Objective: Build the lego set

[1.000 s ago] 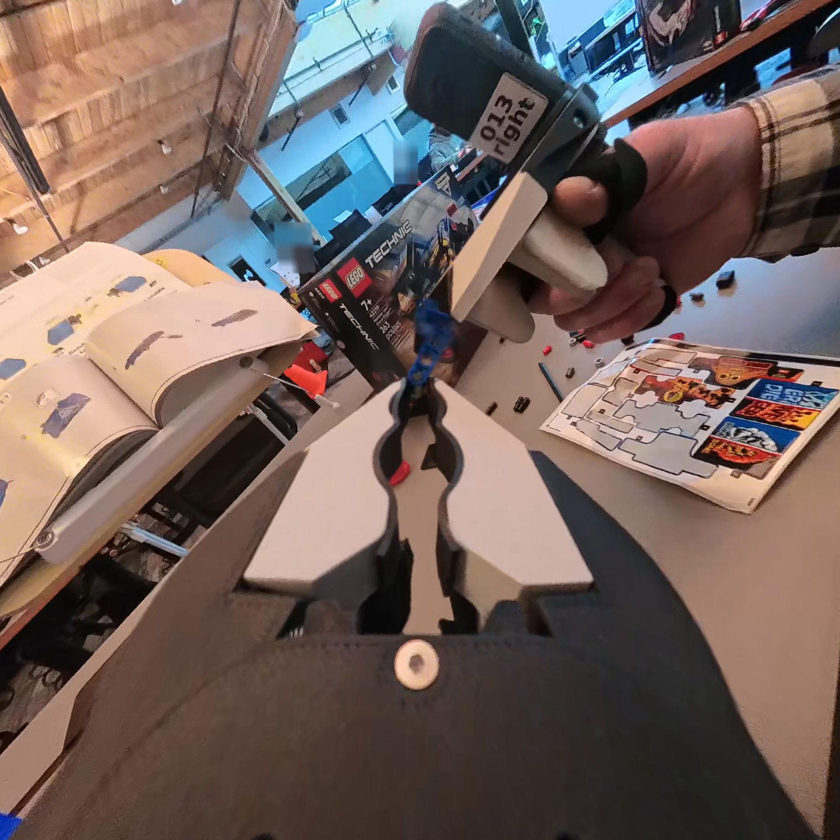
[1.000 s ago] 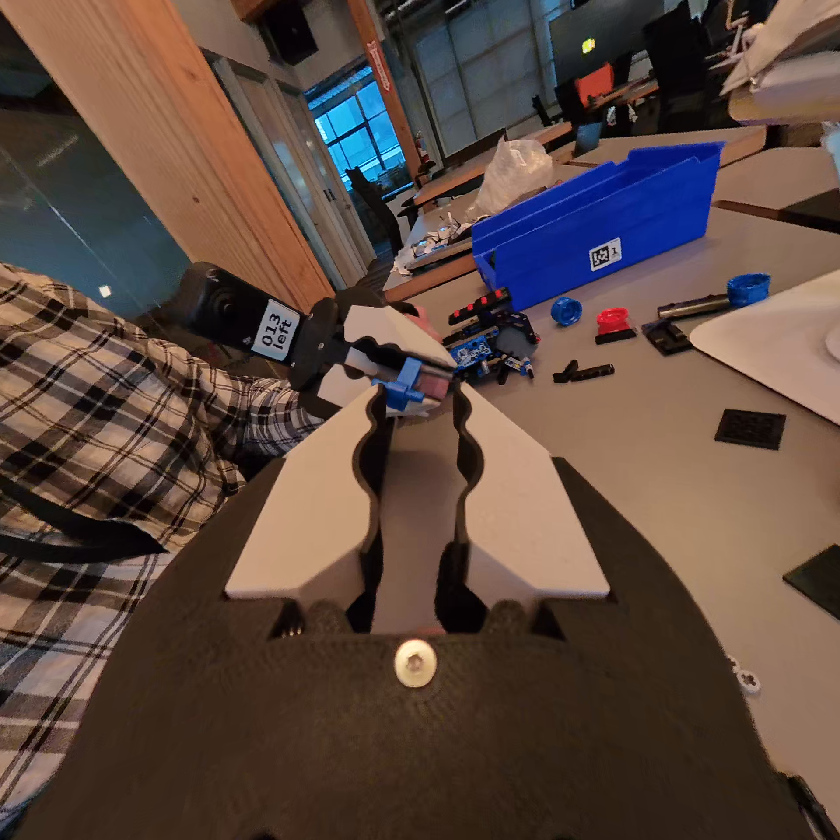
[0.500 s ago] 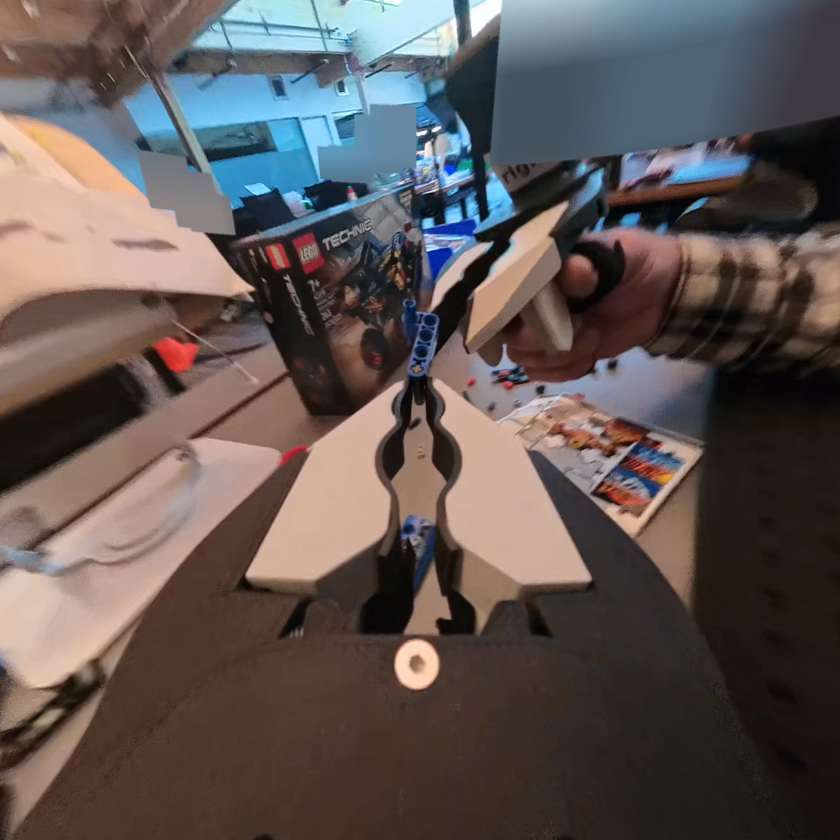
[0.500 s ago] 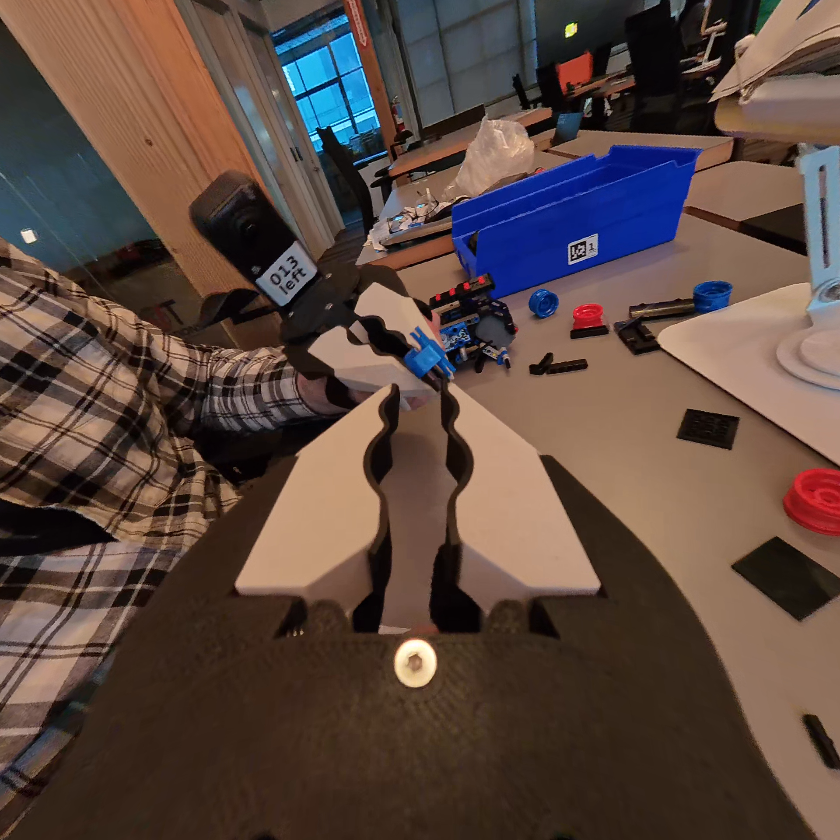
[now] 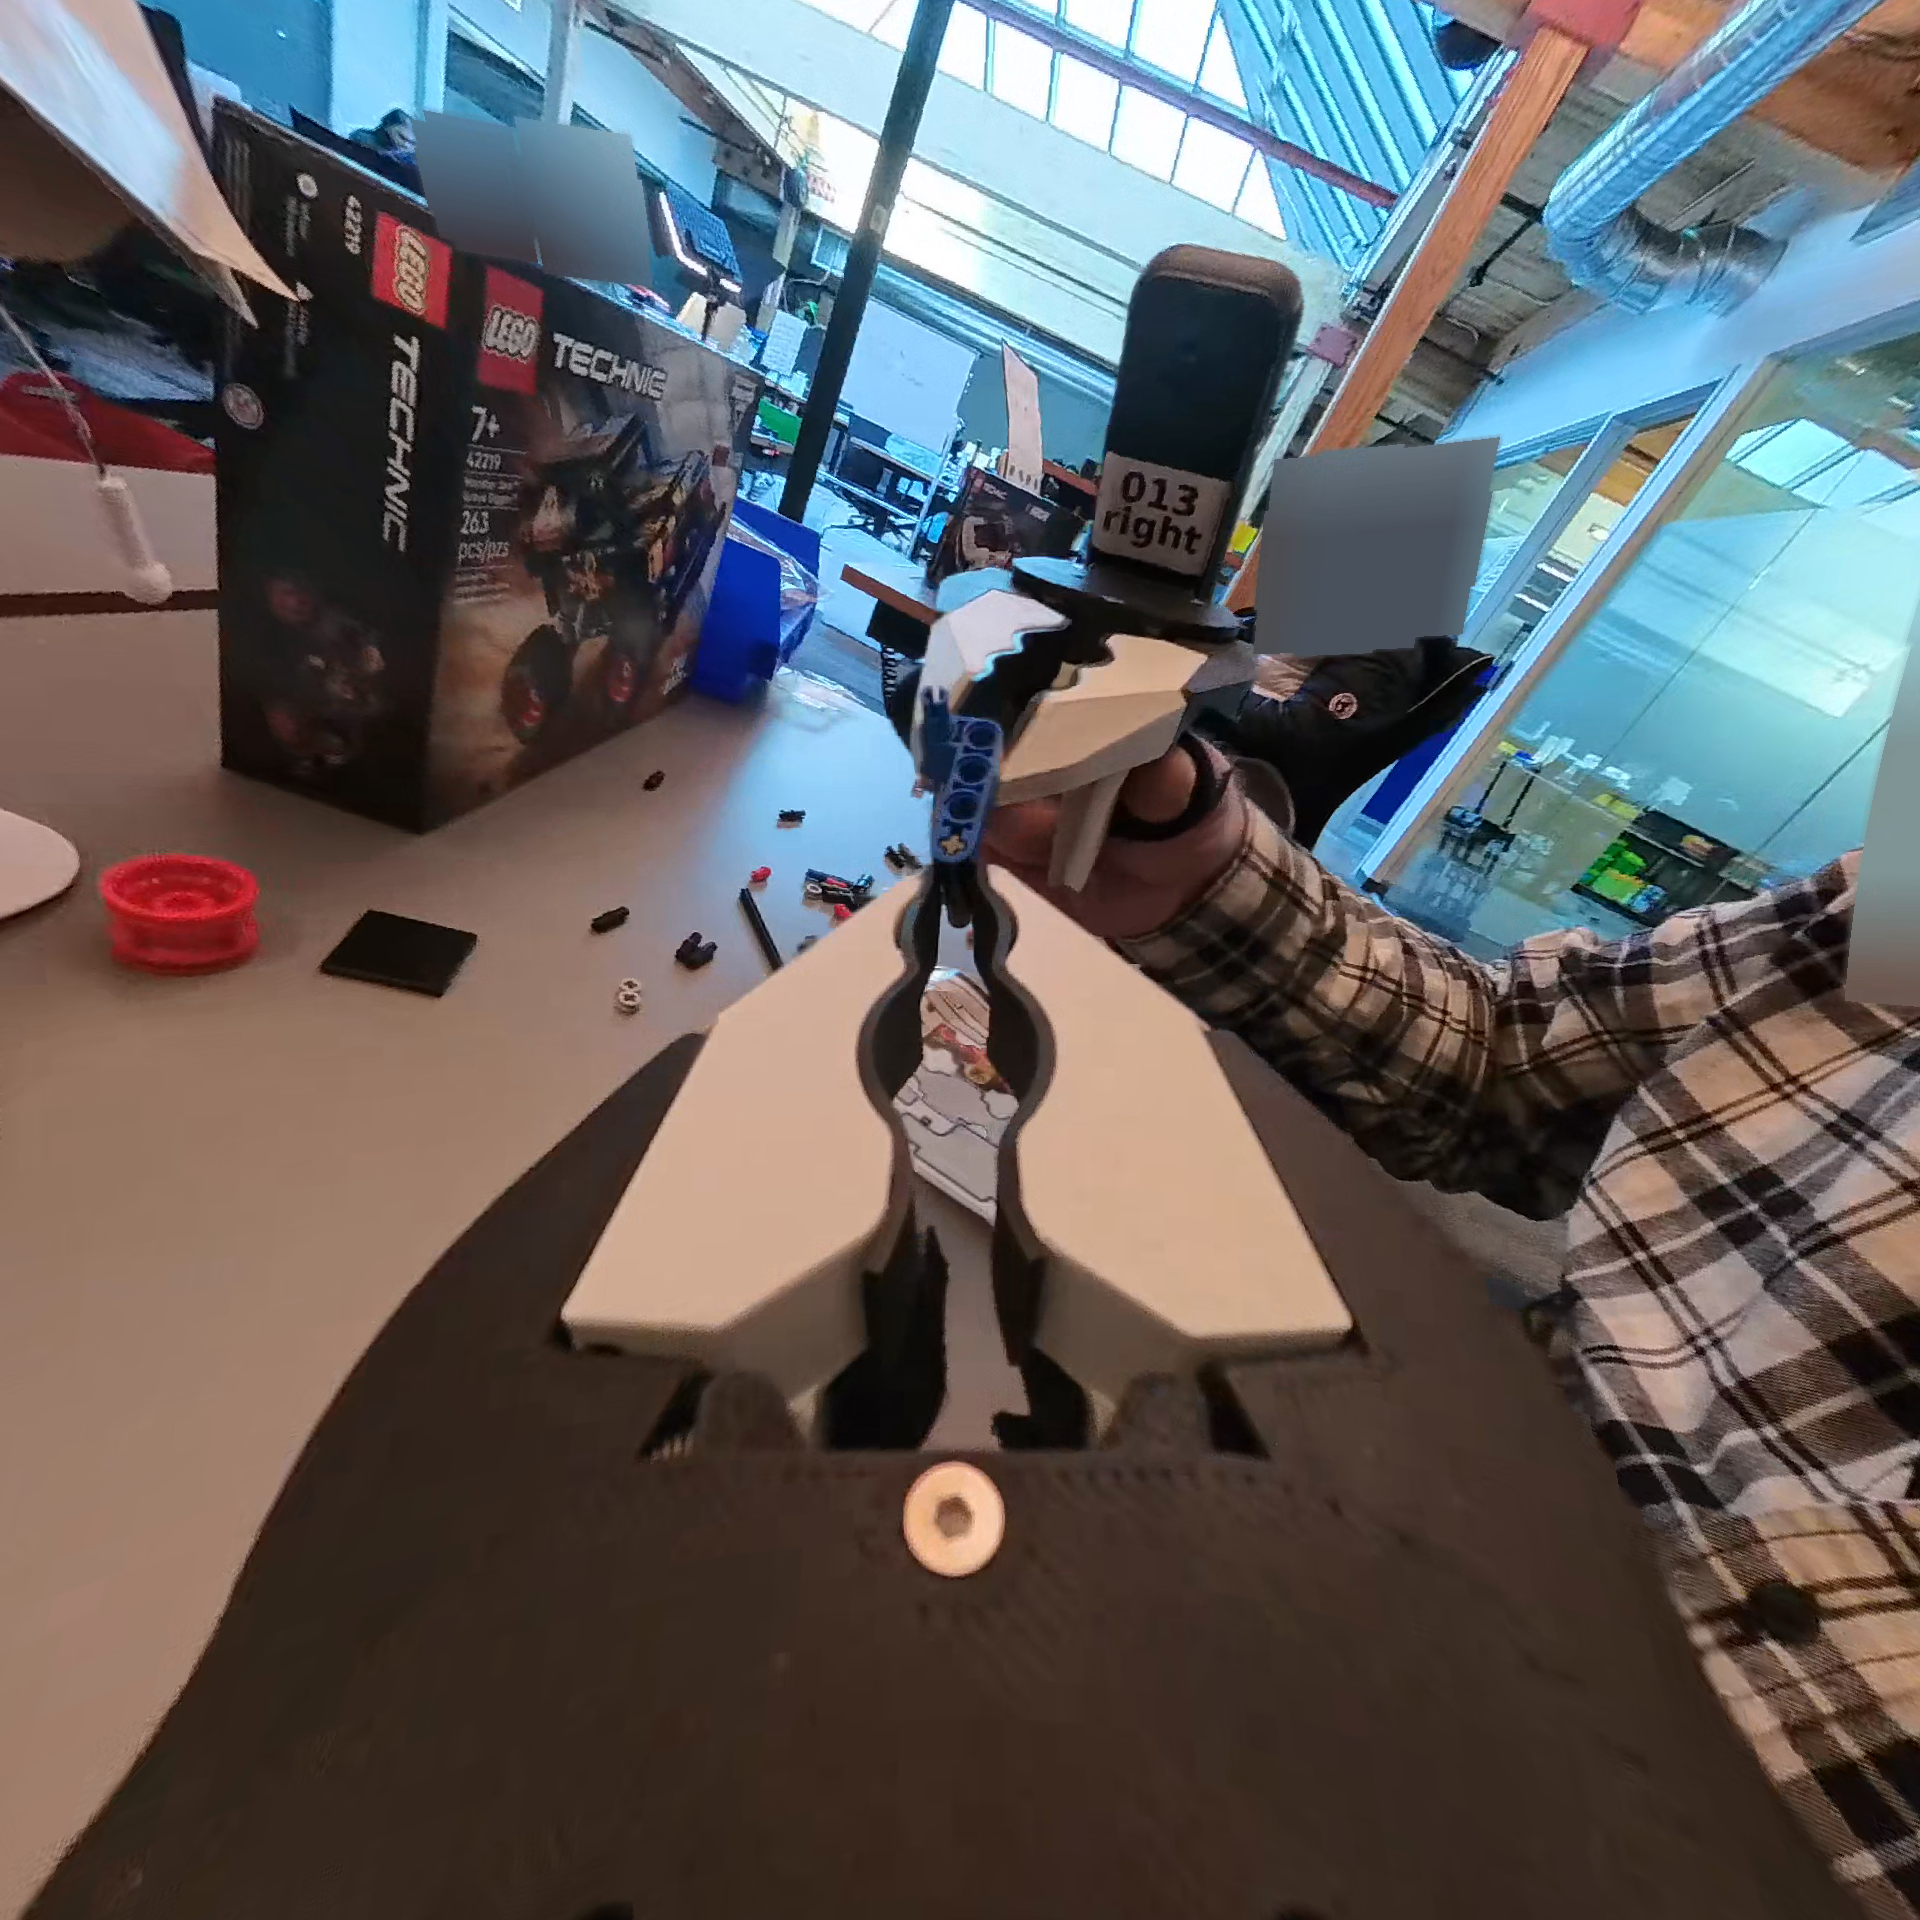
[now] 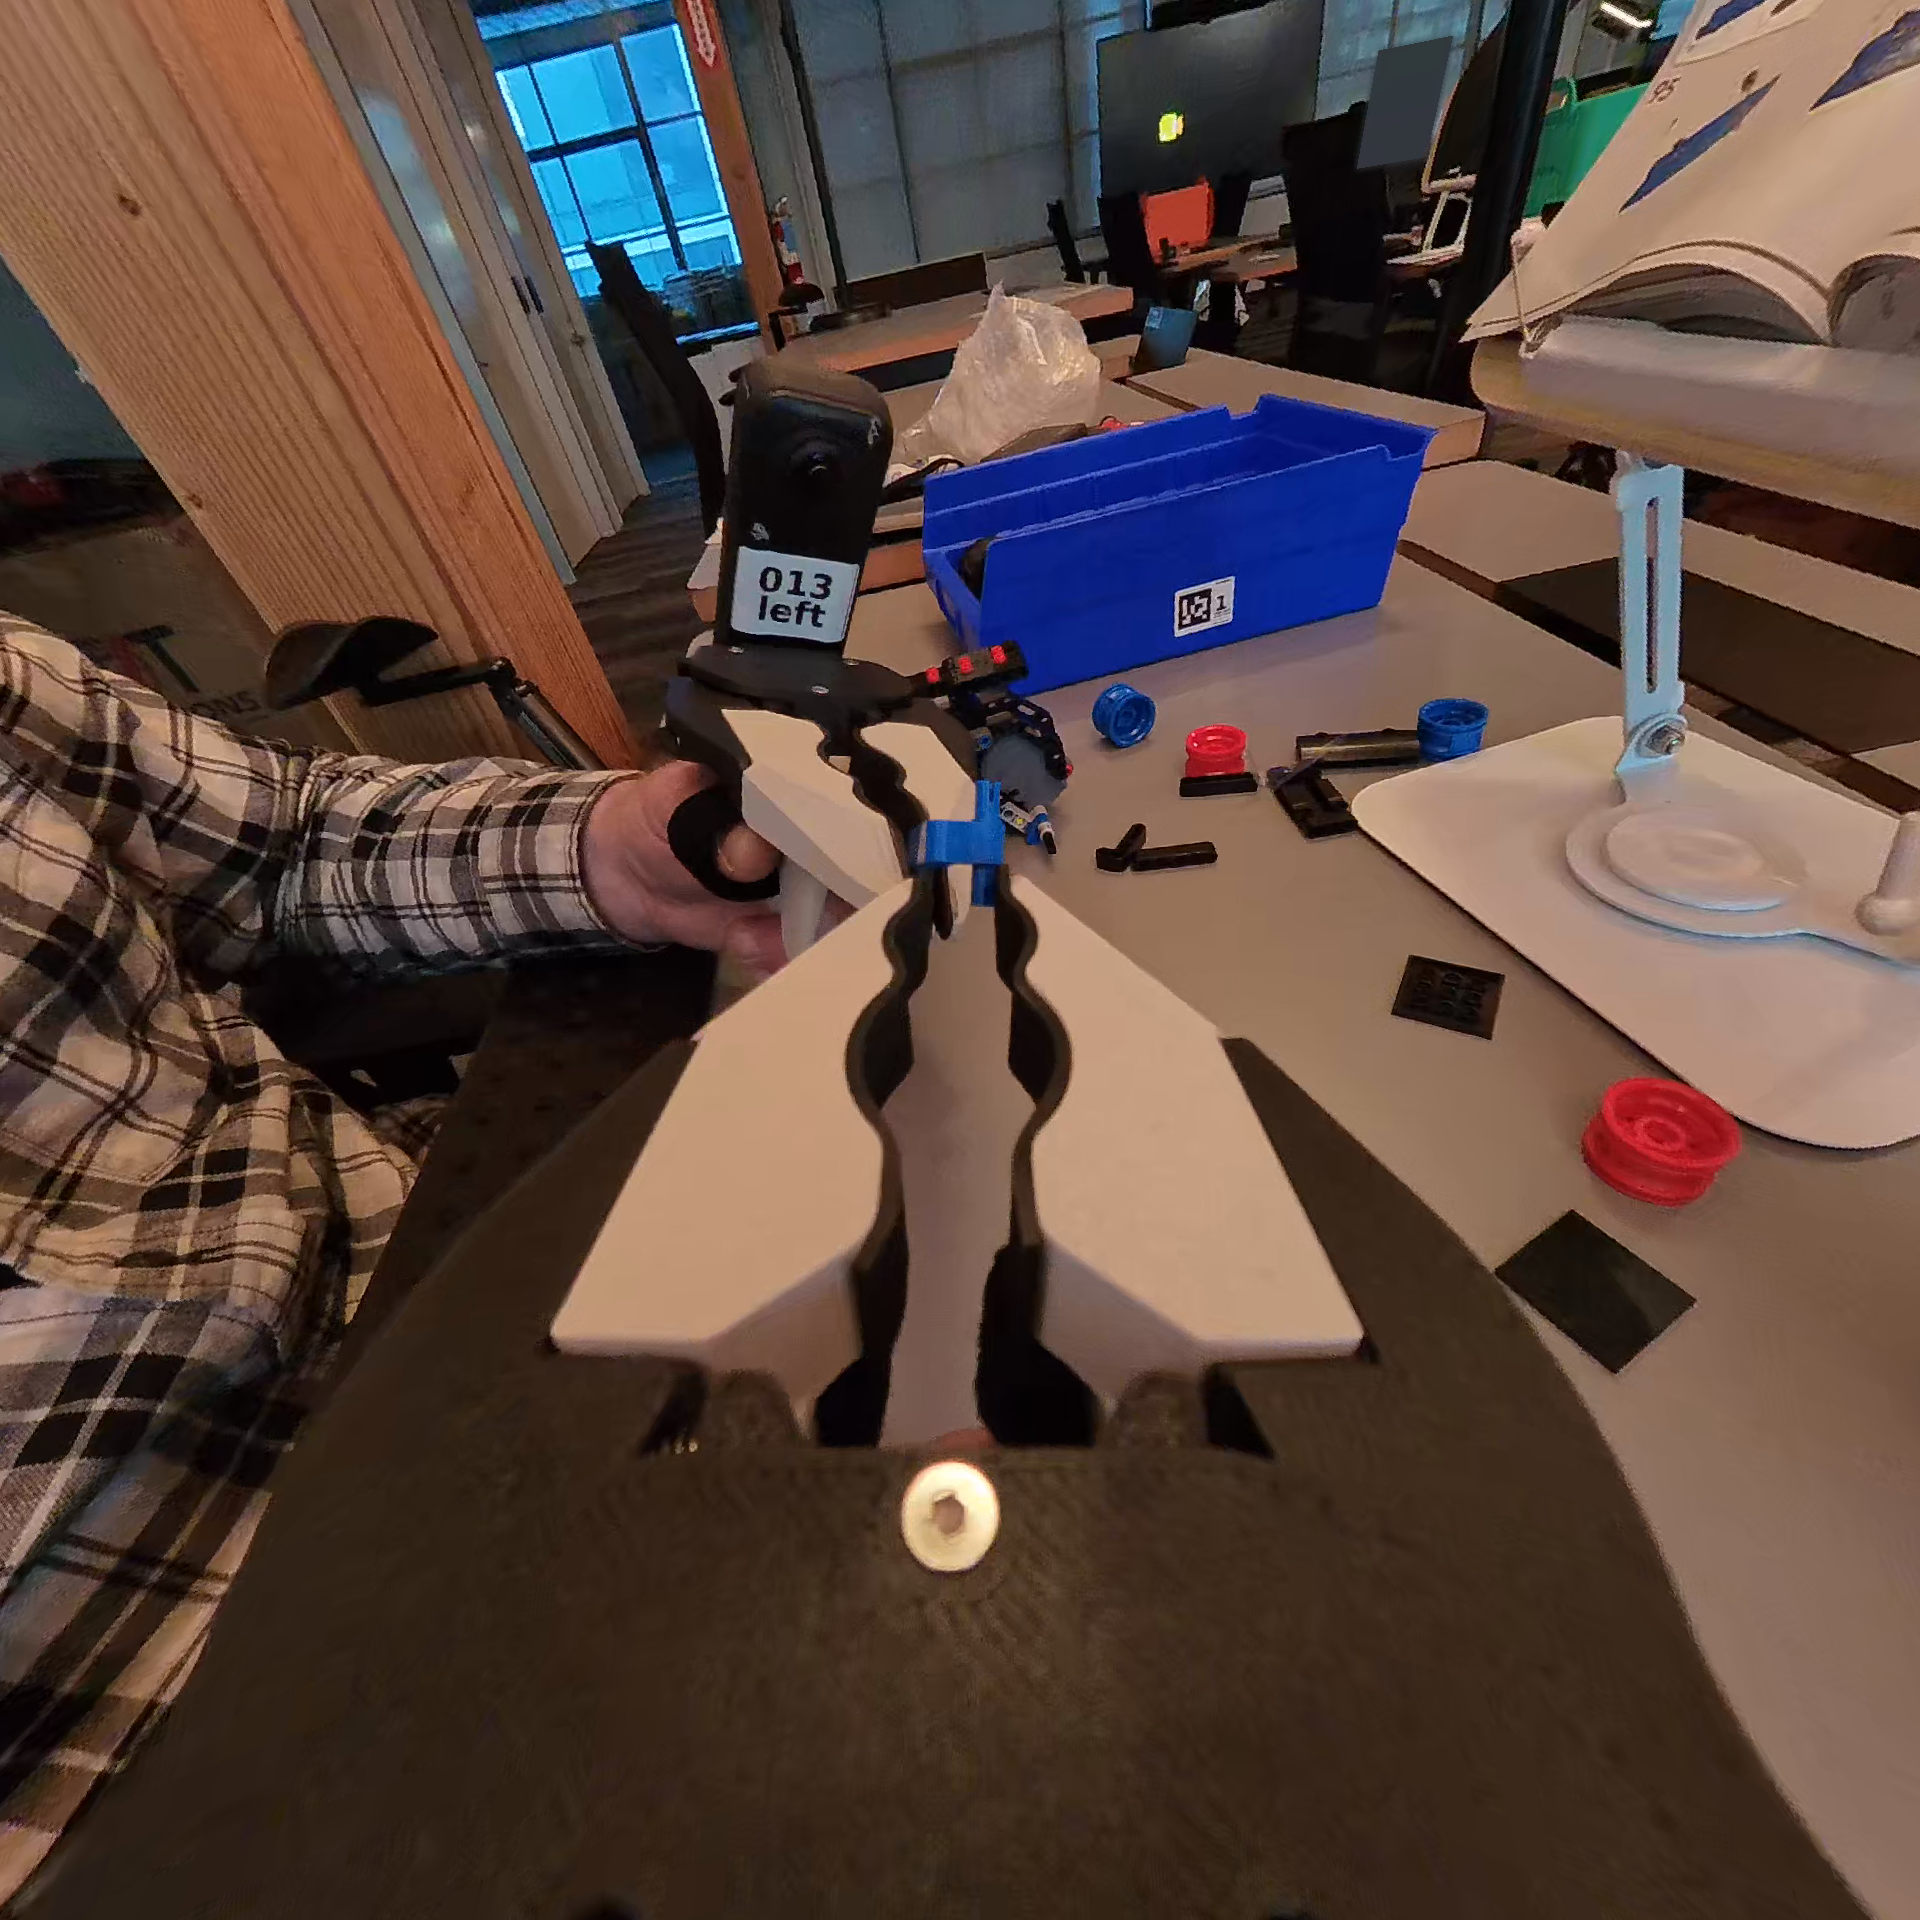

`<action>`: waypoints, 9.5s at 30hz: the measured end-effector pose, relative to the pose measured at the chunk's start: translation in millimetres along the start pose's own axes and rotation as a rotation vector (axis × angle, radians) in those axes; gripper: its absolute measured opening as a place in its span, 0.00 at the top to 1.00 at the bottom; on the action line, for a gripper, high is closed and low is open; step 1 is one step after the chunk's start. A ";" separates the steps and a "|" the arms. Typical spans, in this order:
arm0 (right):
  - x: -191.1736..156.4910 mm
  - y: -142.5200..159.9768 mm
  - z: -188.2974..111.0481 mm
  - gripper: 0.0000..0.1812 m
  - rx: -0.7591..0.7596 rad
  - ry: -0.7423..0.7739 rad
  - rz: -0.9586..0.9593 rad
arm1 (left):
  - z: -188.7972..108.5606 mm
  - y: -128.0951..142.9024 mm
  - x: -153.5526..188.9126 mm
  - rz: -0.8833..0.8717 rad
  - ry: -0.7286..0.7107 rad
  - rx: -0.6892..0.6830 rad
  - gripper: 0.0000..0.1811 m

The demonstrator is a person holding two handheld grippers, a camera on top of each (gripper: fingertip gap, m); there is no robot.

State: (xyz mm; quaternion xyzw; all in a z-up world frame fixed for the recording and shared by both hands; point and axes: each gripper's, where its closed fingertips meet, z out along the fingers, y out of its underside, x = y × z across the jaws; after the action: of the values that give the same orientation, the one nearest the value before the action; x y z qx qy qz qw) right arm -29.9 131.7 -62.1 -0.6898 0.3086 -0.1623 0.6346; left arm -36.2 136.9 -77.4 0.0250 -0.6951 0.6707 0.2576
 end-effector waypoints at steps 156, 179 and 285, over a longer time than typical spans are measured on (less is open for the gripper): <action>26.6 89.3 2.9 0.93 -0.375 0.078 -0.248 | -232.3 55.7 -66.8 0.292 -0.902 -0.549 0.58; 41.2 57.5 -10.7 0.84 -0.378 0.253 -0.260 | -203.0 62.4 -42.8 0.291 -0.654 -0.502 0.59; 160.9 -116.2 -3.9 0.66 0.163 0.418 -0.060 | -164.6 -192.8 -275.0 0.393 -0.763 -0.110 0.71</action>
State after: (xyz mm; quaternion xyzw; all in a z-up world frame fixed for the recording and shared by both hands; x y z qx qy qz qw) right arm 115.1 27.5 24.8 -0.5964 0.3983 -0.3450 0.6054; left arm 328.7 187.9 -13.2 0.1246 -0.7668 0.6117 -0.1495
